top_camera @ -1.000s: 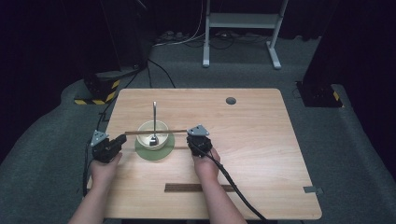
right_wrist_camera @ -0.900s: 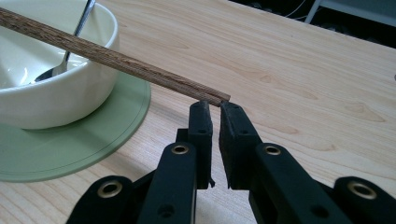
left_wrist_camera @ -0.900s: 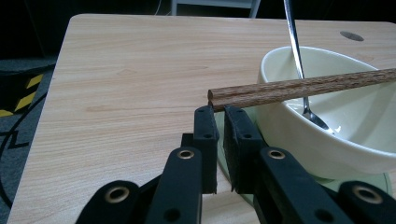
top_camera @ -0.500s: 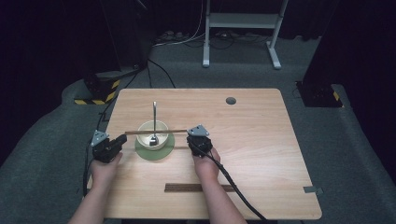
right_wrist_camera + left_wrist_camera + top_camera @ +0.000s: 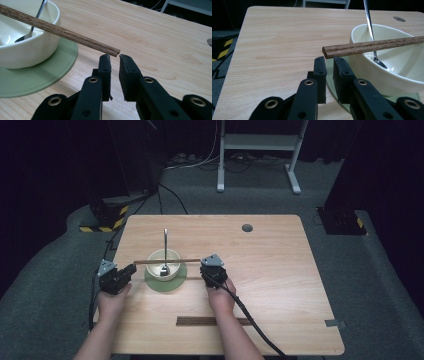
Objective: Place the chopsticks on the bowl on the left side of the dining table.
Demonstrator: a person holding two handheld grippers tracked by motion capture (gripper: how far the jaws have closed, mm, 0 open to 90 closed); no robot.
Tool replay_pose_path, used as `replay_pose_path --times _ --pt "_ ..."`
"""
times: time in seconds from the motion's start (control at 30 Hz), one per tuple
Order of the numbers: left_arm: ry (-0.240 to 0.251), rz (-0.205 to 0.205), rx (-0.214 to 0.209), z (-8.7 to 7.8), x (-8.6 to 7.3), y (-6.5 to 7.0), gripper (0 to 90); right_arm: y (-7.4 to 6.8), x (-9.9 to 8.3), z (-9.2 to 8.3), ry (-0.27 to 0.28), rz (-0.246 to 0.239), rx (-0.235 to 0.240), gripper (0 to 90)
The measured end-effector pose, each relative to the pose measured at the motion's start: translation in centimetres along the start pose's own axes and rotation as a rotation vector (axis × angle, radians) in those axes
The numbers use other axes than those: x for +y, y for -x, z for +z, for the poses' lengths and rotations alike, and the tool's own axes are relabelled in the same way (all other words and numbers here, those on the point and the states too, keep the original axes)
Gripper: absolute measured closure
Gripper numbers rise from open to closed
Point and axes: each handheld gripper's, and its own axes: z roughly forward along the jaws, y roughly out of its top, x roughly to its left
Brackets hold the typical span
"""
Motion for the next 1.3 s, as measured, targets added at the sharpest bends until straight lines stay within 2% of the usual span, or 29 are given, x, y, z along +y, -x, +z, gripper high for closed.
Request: replay_pose_path --times 0.1,0.17,0.2,0.23,0.27,0.3,0.33,0.37,0.4,0.43,0.5,0.6,0.67,0.77,0.83,0.87,0.9,1.0,1.03,1.07,1.1,1.13,1.2,1.23,1.27,1.3 --pt "0.002 0.004 0.0 0.0 0.0 0.0 77.2 0.0 -0.1 0.0 -0.002 0.003 0.003 77.0" --pt "0.0 -0.002 -0.001 0.0 0.0 0.0 72.2 0.1 -0.1 0.0 0.001 -0.007 0.003 69.6" --pt "-0.001 0.008 0.002 0.0 0.1 -0.1 70.2 0.1 -0.1 0.0 0.001 -0.003 0.001 66.4" --pt "0.005 -0.008 0.003 0.0 0.0 0.0 67.9 0.1 0.0 0.0 0.002 -0.004 -0.002 63.2" --pt "0.005 -0.007 0.005 0.0 0.1 0.1 65.4 0.2 -0.1 0.0 0.0 -0.002 -0.001 60.0" --pt "0.005 -0.007 0.005 0.0 0.1 0.1 62.4 0.2 -0.1 0.0 0.0 -0.002 -0.001 60.0" --pt "0.005 -0.001 0.01 0.0 0.1 0.0 62.4 0.2 -0.1 0.0 -0.001 -0.002 0.002 56.0" --pt "0.003 0.002 0.01 0.0 0.1 0.0 56.3 0.3 -0.1 0.1 0.009 -0.001 -0.014 49.0" --pt "0.005 -0.01 0.014 0.0 0.1 0.1 56.3 0.3 -0.1 0.1 0.009 -0.001 -0.014 49.0" --pt "0.002 -0.002 0.019 -0.1 0.1 0.1 50.9 0.5 -0.1 -0.1 0.001 0.008 -0.008 43.5" --pt "0.003 -0.011 0.021 -0.2 0.1 0.2 46.0 0.5 -0.2 -0.3 0.012 0.041 -0.014 39.0" --pt "0.006 0.007 0.038 -0.4 0.1 0.4 41.5 0.8 -0.3 -0.6 0.017 0.042 -0.017 34.9" --pt "0.004 0.005 0.04 -0.5 0.1 0.7 38.1 1.0 -0.5 -0.9 0.015 0.054 -0.013 33.2" --pt "-0.008 0.011 0.056 -0.7 -0.1 1.1 30.4 1.8 -1.1 -1.8 0.02 0.047 -0.009 31.3" --pt "-0.038 0.022 0.064 -0.8 -0.5 1.6 29.8 2.2 -1.5 -2.4 0.012 0.05 -0.008 31.0" --pt "-0.038 0.022 0.064 -0.8 -0.5 1.6 29.9 2.2 -1.5 -2.4 0.012 0.05 -0.008 31.0" --pt "-0.057 0.026 0.063 -1.0 -0.9 1.9 30.2 2.8 -2.2 -3.1 0.009 0.038 -0.008 31.0" --pt "-0.081 0.033 0.062 -1.1 -1.3 2.2 30.2 3.5 -2.9 -3.8 0.006 0.043 -0.013 31.0" --pt "-0.093 0.03 0.058 -1.1 -1.5 2.4 30.2 4.4 -3.8 -4.5 -0.002 0.05 -0.016 31.0" --pt "-0.116 0.033 0.054 -1.2 -1.6 2.5 30.2 4.4 -3.8 -4.5 -0.002 0.05 -0.016 31.0" --pt "-0.157 0.048 0.049 -1.2 -1.8 2.9 29.5 5.4 -4.9 -5.4 -0.013 0.067 -0.022 31.0" --pt "-0.157 0.048 0.049 -1.2 -1.8 2.9 29.5 5.4 -4.9 -5.4 -0.013 0.067 -0.022 31.0" --pt "-0.191 0.063 0.048 -1.4 -1.9 3.3 29.5 6.6 -6.1 -6.3 -0.024 0.08 -0.035 30.9" --pt "-0.194 0.061 0.045 -1.5 -2.0 3.6 29.5 7.7 -7.2 -7.3 -0.031 0.094 -0.053 31.1" --pt "-0.191 0.061 0.036 -1.6 -2.2 3.7 29.5 7.7 -7.2 -7.3 -0.031 0.094 -0.053 31.1" --pt "-0.198 0.052 0.028 -1.7 -2.3 3.8 30.8 8.3 -7.7 -7.9 -0.027 0.091 -0.061 31.3"
